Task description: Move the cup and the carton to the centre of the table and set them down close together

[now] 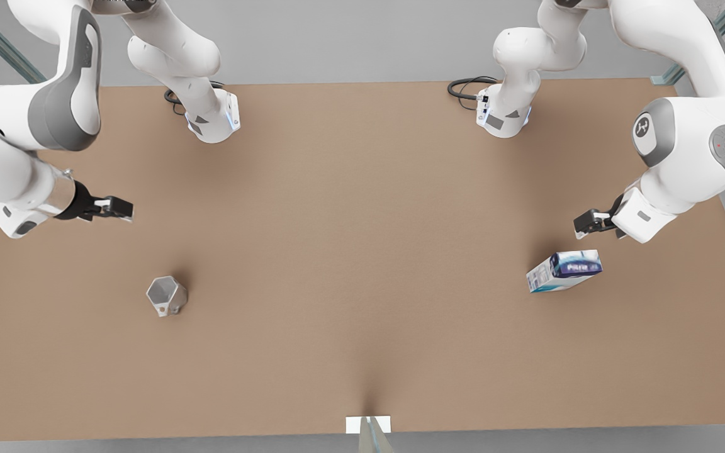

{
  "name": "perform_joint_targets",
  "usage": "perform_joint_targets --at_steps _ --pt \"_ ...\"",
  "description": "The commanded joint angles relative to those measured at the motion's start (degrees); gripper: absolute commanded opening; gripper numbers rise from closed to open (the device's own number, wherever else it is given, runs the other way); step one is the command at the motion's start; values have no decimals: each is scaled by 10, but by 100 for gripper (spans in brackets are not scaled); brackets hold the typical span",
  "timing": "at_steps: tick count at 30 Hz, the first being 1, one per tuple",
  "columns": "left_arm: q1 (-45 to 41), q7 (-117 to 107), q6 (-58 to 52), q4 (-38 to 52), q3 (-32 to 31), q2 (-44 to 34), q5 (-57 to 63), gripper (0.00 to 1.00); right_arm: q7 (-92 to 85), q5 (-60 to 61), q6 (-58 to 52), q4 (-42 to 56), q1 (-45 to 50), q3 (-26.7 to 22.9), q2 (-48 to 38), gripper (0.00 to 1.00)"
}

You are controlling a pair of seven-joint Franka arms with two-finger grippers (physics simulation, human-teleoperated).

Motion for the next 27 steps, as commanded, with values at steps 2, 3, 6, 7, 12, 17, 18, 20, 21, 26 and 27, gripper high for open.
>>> perform_joint_targets --at_steps 2,3,6,7,12,17,18,20,21,26,27 --pt "1 0 0 0 0 0 3 100 1 -1 -10 1 0 -1 1 100" --pt "1 -3 0 0 0 0 3 100 1 -1 -9 -3 0 -1 0 100" --pt "1 -1 -3 -1 0 1 3 100 1 -2 11 -10 0 5 8 100" --pt "1 0 -3 -1 0 2 3 100 1 -18 39 -37 -1 21 9 100" --pt "1 -5 1 -5 0 6 4 100 24 -22 193 -171 0 47 6 100" --pt "1 -7 2 -11 0 10 4 100 32 -22 401 -301 -1 44 28 100" --pt "1 -7 2 -11 0 10 4 100 32 -27 445 -304 -2 35 49 100" --pt "1 -7 1 -12 0 11 4 100 35 -27 505 -302 2 26 86 100" --pt "1 -7 1 -11 0 11 4 100 37 -27 542 -302 6 25 106 100" --pt "1 -7 1 -11 0 11 4 100 69 -27 556 -260 24 13 176 100" --pt "1 -7 1 -11 0 11 4 100 69 -40 556 -258 24 12 181 100"
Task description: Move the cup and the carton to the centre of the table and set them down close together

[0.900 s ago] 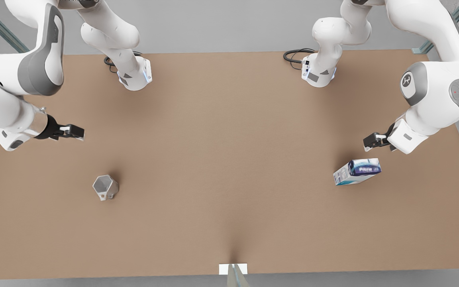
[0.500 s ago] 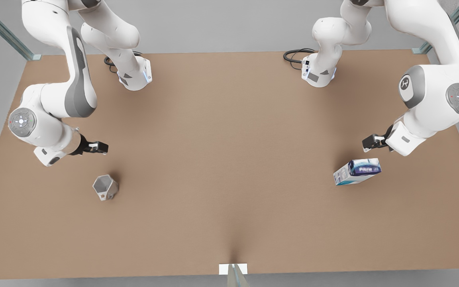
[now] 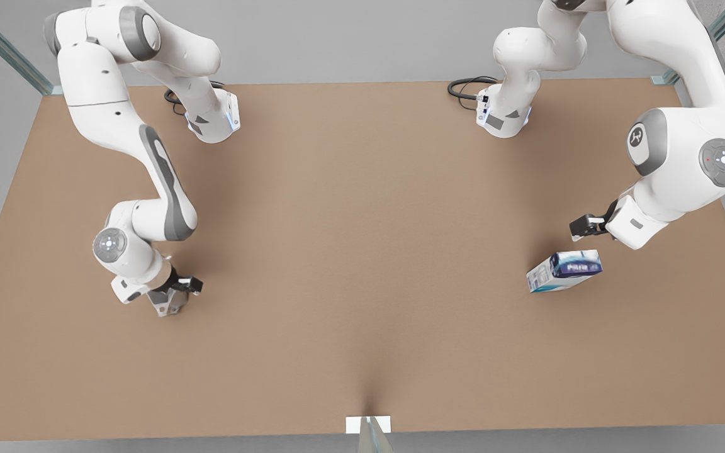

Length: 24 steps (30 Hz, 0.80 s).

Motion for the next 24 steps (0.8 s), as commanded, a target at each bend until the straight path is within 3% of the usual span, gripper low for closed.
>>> perform_joint_targets --at_steps 1,17,24 --pt "0 -1 0 0 0 0 0 100 0 0 0 2 0 0 0 100" --pt "1 -1 0 -3 0 4 0 100 2 6 2 -2 21 -21 44 100" --pt "1 -2 -1 -2 0 8 0 100 54 3 -13 29 66 -62 67 100"
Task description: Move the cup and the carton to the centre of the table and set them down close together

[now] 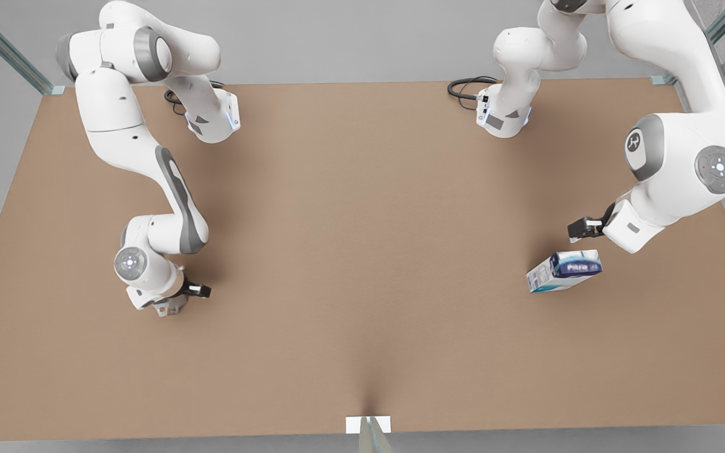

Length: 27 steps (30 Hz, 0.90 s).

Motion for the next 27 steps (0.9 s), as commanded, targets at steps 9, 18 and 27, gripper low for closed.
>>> perform_joint_targets --at_steps 9,18,27 --pt "-1 -3 -1 1 0 4 0 100 -10 -18 -44 19 16 -23 7 21" --pt "-1 -4 -1 1 0 3 0 100 -11 -18 -45 24 16 -24 8 21" --pt "-1 -5 -5 2 0 1 1 100 10 -13 -142 109 38 -10 3 21"
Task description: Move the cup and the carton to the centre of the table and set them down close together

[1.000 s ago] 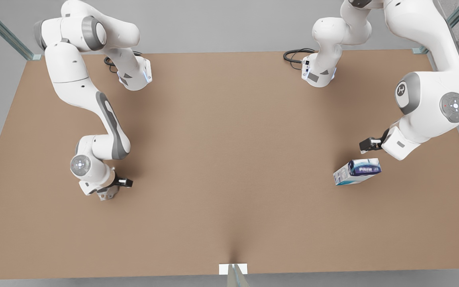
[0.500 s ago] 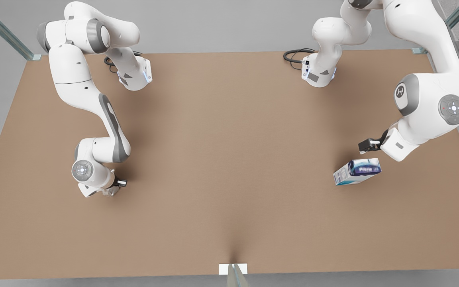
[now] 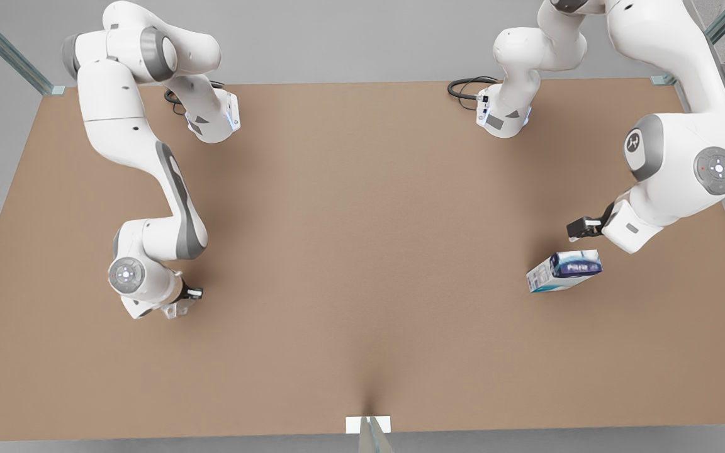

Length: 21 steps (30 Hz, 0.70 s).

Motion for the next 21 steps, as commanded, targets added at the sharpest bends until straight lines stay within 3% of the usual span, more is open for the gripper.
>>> perform_joint_targets --at_steps 1,4,9,16,19,21 --pt "0 0 0 0 1 0 0 100 9 -6 -3 5 0 4 1 21" --pt "0 -18 -4 0 0 -1 0 100 73 -6 -7 27 16 24 4 21" --pt "0 -18 -4 -1 0 0 0 100 198 -4 -110 210 111 24 80 21" --pt "-1 -23 -4 -1 0 1 0 100 269 12 -107 375 188 31 173 21" --pt "-1 -57 -4 -1 0 2 0 100 302 60 -126 514 228 4 267 21" --pt "-8 -84 -4 -1 0 2 0 100 303 79 -117 557 243 8 294 21"
